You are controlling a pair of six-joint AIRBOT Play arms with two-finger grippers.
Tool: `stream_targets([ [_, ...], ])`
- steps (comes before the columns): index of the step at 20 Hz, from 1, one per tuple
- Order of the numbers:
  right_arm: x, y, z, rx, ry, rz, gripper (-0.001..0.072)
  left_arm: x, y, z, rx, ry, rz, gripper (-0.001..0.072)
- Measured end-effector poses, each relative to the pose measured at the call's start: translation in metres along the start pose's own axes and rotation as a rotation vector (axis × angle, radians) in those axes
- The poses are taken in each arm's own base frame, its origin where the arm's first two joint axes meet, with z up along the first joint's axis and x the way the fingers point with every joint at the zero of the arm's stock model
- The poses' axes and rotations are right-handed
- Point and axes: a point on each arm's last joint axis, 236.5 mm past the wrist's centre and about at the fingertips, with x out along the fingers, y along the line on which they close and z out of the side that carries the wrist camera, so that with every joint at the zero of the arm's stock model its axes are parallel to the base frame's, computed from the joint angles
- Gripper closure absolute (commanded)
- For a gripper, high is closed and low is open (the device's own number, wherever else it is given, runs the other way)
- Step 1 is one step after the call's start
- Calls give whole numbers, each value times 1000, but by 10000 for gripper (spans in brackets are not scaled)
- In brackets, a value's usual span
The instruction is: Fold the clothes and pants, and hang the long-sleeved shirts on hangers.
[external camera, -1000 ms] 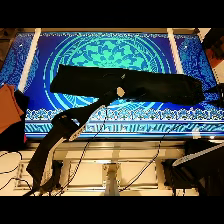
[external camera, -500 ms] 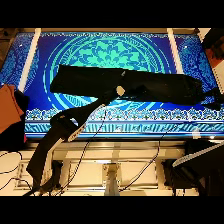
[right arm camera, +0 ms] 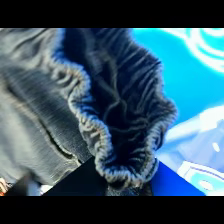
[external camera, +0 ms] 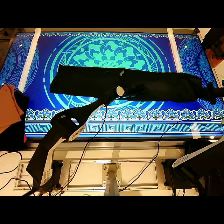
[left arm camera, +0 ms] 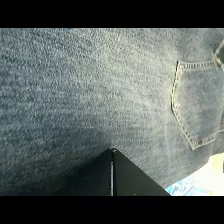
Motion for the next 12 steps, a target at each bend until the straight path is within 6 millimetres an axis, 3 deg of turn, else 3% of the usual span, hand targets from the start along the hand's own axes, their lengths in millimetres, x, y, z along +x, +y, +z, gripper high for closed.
stream_targets([
  [3,-22,44,0,-62,-53,84,685,-4,-1,7,14,-10,1,689],
  [6,-36,92,-11,-148,-80,138,686,-26,-13,37,89,-47,2,689],
  [9,-26,153,-36,-256,-60,189,687,-75,-31,87,208,-98,22,689],
  [12,17,224,-89,-400,44,215,687,-151,-47,150,336,-184,77,688],
])
